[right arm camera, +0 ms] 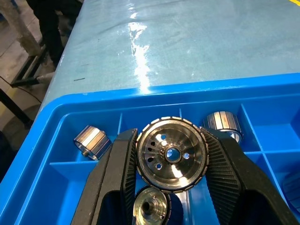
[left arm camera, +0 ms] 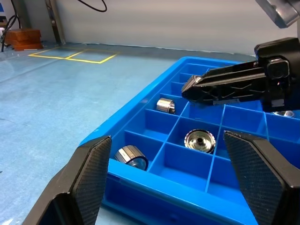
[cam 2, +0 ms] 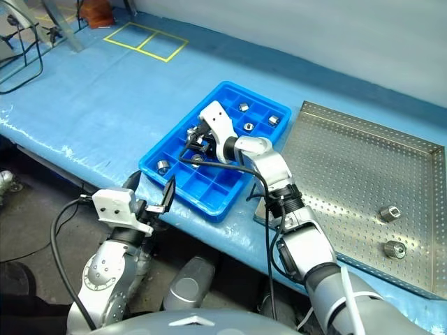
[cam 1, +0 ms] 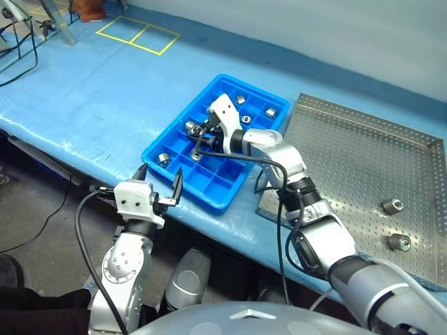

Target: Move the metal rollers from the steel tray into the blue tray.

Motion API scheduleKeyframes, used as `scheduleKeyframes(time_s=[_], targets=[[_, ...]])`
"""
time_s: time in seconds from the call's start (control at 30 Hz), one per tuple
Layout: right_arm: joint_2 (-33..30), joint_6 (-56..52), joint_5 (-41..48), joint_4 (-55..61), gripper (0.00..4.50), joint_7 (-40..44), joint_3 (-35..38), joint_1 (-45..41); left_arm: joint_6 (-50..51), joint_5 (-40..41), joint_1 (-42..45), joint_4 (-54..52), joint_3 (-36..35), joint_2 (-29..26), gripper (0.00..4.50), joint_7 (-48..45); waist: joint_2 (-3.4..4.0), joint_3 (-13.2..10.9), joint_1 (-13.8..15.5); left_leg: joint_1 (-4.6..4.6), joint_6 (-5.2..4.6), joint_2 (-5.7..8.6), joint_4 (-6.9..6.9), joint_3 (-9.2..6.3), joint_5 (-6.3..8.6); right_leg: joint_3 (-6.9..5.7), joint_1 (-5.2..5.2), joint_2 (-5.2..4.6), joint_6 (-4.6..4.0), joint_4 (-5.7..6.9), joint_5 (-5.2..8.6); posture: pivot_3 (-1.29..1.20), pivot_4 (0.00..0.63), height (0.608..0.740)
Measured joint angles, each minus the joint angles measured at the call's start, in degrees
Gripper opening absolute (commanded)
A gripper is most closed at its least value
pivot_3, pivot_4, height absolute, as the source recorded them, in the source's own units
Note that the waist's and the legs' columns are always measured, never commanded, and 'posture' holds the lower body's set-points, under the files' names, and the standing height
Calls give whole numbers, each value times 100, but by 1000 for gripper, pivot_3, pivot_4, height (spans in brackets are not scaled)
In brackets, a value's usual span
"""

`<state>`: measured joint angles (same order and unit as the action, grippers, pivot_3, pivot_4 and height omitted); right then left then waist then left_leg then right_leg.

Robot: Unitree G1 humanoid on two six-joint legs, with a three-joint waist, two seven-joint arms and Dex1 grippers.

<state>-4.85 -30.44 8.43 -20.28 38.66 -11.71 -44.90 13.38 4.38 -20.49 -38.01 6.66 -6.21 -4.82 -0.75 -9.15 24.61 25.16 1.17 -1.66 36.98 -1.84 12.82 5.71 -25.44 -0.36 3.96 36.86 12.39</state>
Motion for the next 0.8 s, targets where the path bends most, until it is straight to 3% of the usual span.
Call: scheduleKeyframes(time_s=[0.8], targets=[[-701, -75, -288, 5, 1704, 115, -131, 155, 18, -2, 149, 100, 67, -19, 4184, -23, 0, 0, 16, 6, 8, -4, 8, -3, -4, -10, 0, 1, -5, 3, -7, 475, 150, 740]])
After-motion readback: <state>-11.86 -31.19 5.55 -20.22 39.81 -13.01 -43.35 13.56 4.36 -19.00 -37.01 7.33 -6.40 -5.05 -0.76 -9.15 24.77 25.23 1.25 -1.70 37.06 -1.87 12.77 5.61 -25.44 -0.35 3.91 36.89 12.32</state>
